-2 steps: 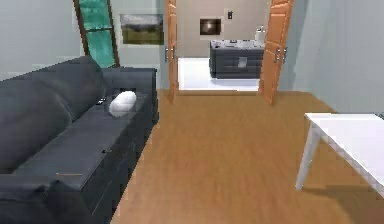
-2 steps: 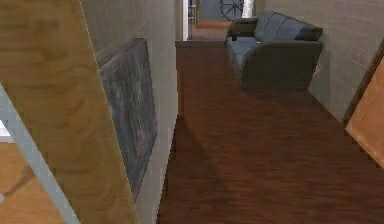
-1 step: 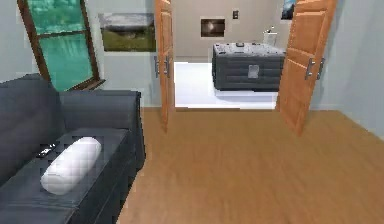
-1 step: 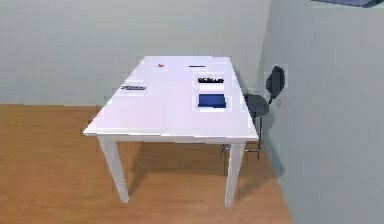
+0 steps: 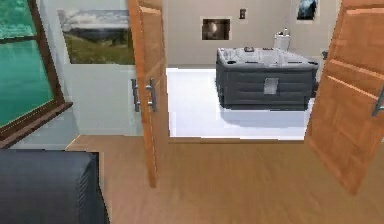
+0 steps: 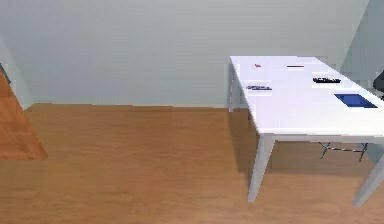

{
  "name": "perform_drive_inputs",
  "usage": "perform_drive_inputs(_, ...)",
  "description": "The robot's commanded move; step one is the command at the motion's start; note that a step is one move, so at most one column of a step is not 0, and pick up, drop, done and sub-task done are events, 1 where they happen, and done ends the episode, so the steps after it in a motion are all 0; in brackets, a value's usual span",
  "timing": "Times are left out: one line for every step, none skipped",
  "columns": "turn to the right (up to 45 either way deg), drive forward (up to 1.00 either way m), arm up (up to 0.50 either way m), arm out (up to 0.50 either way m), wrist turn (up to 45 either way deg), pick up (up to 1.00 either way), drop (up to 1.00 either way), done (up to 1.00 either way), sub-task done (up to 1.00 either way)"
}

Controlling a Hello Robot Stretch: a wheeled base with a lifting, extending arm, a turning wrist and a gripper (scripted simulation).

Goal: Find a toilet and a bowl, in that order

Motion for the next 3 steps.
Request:
perform_drive_inputs(3.0,0.00,0.00,0.00,0.0,0.00,0.00,0.00,0.00)
perform_drive_inputs(6.0,0.00,0.00,0.00,0.0,0.00,0.00,0.00,0.00)
perform_drive_inputs(0.0,1.00,0.00,0.00,0.0,0.00,0.00,0.00,0.00)
